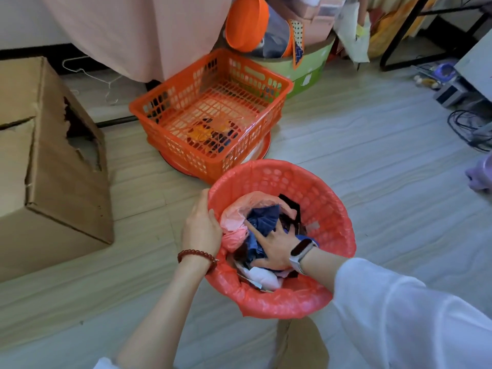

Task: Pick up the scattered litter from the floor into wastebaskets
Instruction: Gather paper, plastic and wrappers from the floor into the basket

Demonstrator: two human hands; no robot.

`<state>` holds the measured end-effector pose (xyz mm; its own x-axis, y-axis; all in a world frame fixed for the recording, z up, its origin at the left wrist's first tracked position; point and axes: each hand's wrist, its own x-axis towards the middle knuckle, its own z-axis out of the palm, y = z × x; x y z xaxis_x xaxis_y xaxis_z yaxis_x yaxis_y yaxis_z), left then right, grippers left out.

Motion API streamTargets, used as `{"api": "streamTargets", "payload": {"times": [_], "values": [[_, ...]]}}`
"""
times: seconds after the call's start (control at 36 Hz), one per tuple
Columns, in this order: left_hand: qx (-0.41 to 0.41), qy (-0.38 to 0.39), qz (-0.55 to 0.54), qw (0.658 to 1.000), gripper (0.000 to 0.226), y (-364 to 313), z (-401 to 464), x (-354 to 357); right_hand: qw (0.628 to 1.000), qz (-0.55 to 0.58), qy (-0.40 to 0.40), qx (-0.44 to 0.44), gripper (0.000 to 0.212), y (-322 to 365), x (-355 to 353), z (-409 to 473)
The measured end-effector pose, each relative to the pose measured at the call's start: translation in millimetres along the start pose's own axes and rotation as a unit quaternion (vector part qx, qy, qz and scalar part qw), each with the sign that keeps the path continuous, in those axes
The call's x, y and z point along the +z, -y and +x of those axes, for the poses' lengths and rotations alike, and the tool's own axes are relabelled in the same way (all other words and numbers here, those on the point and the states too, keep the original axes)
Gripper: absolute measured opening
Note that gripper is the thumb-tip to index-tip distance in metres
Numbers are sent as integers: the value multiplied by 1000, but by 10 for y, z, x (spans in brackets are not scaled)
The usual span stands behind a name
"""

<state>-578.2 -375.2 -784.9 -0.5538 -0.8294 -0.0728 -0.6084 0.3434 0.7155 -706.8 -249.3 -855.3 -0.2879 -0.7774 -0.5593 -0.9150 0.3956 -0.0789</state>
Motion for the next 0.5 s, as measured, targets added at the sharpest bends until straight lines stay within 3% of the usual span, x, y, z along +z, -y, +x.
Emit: {"api": "streamTargets", "payload": {"times": [0.17, 0.31, 0.5], "values": [[-5, -8, 7, 1000, 49, 15, 19, 46, 999, 15, 40, 21, 78, -44, 155, 281], [-11, -5, 27, 1000, 49, 7, 24, 49, 997, 56, 46, 7, 80, -21, -145, 114], [-16, 1, 35, 999, 49, -45, 2, 19, 997, 34, -20, 59, 77, -135, -905, -655]]}}
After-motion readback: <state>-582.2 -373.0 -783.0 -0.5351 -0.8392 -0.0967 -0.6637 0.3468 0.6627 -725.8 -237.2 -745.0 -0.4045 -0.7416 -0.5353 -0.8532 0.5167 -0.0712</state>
